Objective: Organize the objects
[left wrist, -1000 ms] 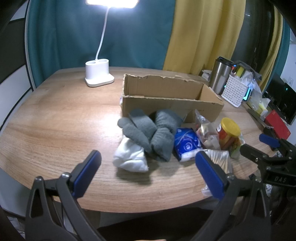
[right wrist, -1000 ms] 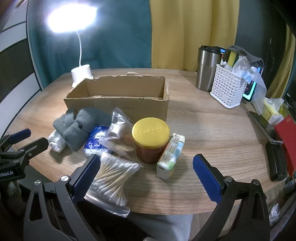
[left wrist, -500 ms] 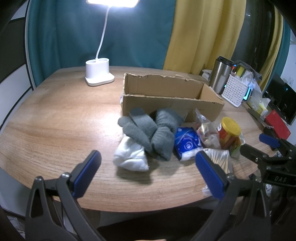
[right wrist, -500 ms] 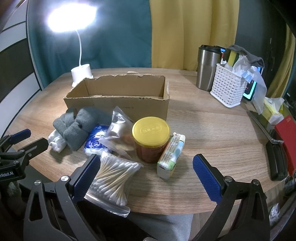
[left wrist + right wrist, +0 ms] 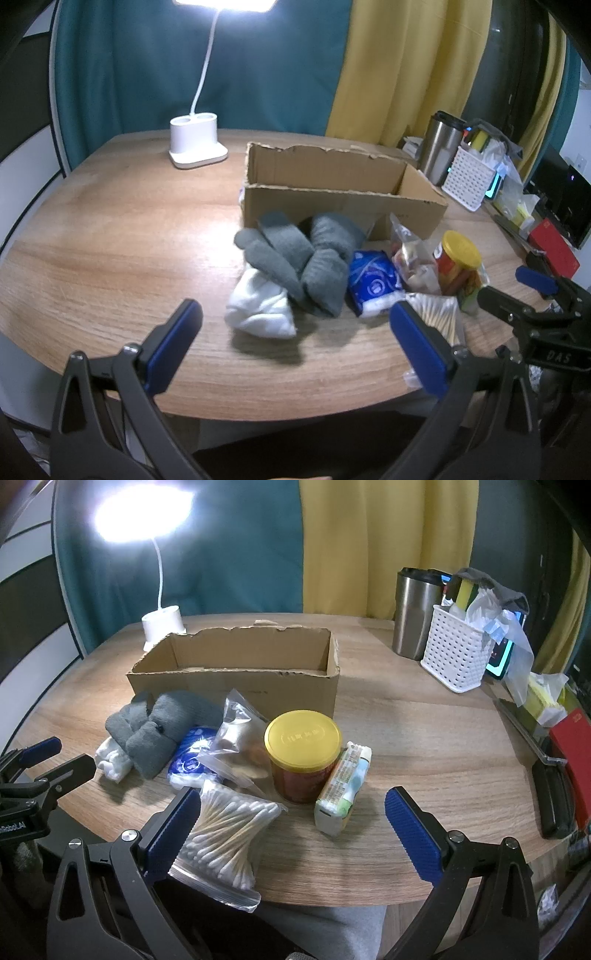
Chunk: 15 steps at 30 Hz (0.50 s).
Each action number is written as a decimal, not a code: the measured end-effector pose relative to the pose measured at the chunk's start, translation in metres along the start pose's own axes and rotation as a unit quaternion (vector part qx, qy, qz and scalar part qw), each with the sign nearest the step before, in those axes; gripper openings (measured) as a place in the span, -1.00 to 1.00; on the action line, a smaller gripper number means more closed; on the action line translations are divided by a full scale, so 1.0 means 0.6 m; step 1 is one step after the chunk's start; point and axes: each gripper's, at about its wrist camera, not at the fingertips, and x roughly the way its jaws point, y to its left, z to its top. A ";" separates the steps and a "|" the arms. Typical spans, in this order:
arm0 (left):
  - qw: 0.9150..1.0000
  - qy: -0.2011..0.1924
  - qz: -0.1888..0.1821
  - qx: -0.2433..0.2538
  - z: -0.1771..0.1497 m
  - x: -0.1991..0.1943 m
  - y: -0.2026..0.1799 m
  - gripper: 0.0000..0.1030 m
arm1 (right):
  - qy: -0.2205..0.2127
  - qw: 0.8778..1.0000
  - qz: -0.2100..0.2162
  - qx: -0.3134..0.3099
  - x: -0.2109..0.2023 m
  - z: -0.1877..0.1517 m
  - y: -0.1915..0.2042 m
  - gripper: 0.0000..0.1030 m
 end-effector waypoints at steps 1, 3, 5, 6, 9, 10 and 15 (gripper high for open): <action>1.000 0.000 0.000 0.000 0.000 0.000 0.000 0.99 | 0.000 1.000 0.000 0.000 0.001 0.000 -0.001 0.97; 1.000 0.001 0.001 0.001 -0.001 0.000 -0.001 0.99 | 0.001 1.000 0.000 0.000 0.002 0.000 -0.001 0.97; 1.000 0.002 0.001 0.001 -0.001 0.002 -0.004 0.99 | 0.002 1.000 0.001 0.002 0.003 -0.001 -0.005 0.97; 1.000 0.003 0.001 0.002 0.000 0.004 -0.005 0.99 | 0.003 1.000 0.001 0.003 0.004 -0.001 -0.006 0.97; 1.000 0.003 0.000 0.004 0.001 0.004 -0.010 0.99 | 0.003 1.000 0.001 0.005 0.004 -0.002 -0.010 0.97; 1.000 0.004 0.000 0.005 0.001 0.005 -0.011 0.99 | 0.003 1.000 0.001 0.006 0.004 -0.003 -0.011 0.97; 1.000 0.007 -0.001 0.007 0.000 0.009 -0.017 0.99 | 0.002 1.000 0.001 0.009 0.004 -0.004 -0.019 0.97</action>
